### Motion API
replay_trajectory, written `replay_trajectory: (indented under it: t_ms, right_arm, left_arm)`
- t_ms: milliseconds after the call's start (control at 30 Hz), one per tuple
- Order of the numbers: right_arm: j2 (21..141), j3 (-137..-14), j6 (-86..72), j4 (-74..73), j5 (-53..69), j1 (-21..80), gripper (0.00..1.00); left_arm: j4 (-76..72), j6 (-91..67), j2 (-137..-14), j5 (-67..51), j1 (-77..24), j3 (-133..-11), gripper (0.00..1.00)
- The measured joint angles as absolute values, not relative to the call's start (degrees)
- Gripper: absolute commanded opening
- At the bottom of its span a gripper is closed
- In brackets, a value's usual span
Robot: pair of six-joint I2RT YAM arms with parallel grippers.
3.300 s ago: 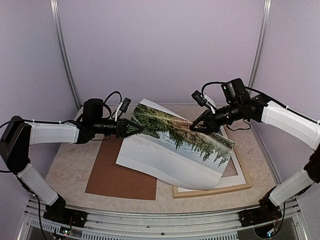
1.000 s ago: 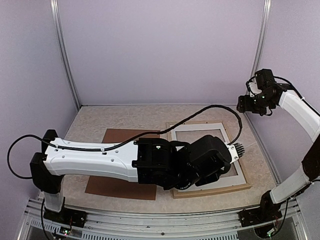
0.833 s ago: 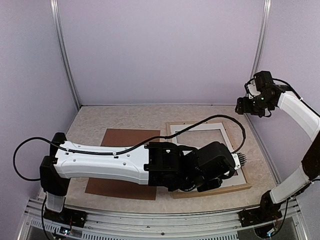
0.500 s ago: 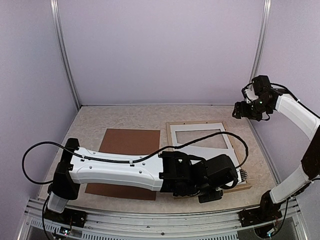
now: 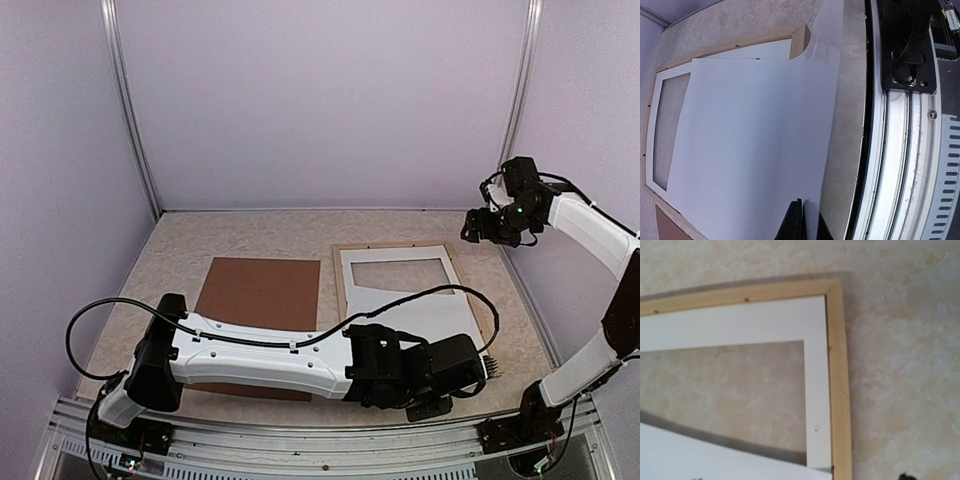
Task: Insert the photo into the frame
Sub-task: Turn over the photo, then pass from the left arm to the right
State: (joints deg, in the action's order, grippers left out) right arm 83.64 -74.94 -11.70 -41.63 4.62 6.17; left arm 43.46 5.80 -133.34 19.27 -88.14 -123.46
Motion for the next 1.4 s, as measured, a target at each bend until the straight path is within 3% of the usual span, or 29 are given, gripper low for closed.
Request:
replay_trajectory:
  t_ms: [100, 400, 800, 967, 1167, 1400]
  right_arm:
    - [83.64, -72.84, -11.79, -41.08, 5.21, 6.17, 0.82]
    - [83.48, -62.94, -13.34, -38.68, 8.34, 6.28, 0.76]
    - [79.24, -52.53, -15.55, -35.59, 12.21, 6.74, 0.58]
    - [77.67, -49.39, -16.45, -35.2, 13.32, 6.74, 0.58]
    - [76.29, -48.95, -18.17, -34.5, 13.96, 6.74, 0.7]
    - [76.2, -50.04, -19.62, -34.13, 14.87, 6.74, 0.7]
  left_arm:
    - [43.94, 4.4, -133.58, 19.29, -87.99, -123.46, 0.15]
    - [43.05, 3.16, -132.68, 13.87, -87.05, -118.1, 0.24]
    - [42.24, 2.37, -128.42, 11.99, -86.65, -107.42, 0.05]
    - [39.33, -1.17, -124.86, 13.17, -85.84, -102.78, 0.0]
    - [33.93, -6.04, -118.96, 16.73, -84.09, -94.94, 0.0]
    - [28.01, -9.78, -113.12, 22.52, -84.01, -89.27, 0.0]
